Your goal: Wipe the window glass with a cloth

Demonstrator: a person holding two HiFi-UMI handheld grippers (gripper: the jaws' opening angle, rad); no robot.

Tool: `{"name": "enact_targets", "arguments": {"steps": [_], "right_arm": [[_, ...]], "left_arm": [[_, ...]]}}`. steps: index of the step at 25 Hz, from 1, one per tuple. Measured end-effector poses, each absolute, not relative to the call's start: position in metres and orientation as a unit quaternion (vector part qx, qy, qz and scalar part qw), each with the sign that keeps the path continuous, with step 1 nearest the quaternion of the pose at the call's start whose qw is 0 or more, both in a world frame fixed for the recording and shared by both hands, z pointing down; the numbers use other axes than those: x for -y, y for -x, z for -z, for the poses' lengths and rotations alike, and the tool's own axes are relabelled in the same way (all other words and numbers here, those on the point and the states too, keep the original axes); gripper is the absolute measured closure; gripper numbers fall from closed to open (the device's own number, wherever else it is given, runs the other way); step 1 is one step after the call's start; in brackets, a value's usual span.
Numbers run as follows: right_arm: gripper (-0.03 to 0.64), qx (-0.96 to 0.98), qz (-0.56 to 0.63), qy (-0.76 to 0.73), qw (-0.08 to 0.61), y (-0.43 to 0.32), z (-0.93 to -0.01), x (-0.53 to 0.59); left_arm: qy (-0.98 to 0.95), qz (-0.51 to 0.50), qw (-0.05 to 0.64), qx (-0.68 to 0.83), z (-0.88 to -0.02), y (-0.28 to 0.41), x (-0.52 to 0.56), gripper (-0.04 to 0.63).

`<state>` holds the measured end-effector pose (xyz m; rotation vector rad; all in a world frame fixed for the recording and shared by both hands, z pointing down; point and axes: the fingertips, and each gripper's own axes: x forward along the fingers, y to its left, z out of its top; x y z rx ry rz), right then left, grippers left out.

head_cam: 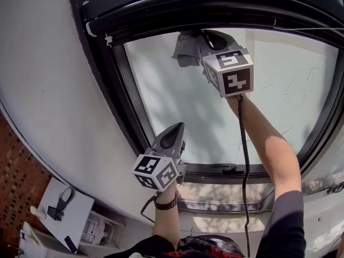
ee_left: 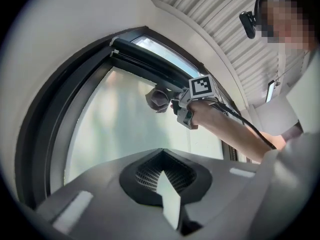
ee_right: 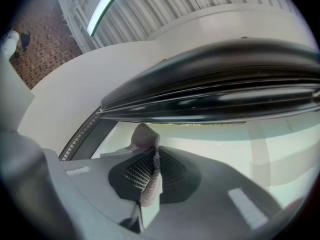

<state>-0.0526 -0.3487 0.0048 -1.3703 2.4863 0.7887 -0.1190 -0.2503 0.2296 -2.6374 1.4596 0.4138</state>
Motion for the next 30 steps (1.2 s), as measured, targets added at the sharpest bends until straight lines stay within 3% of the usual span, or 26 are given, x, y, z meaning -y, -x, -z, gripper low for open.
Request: {"name": "enact_targets", "arguments": {"steps": [30], "right_arm": [[0.6, -0.741, -0.269, 0.61, 0.079, -0.193, 0.001, 0.323]], "left_arm": [[0.905, -0.115, 0.05, -0.406, -0.233, -0.005, 0.243, 0.595]]}}
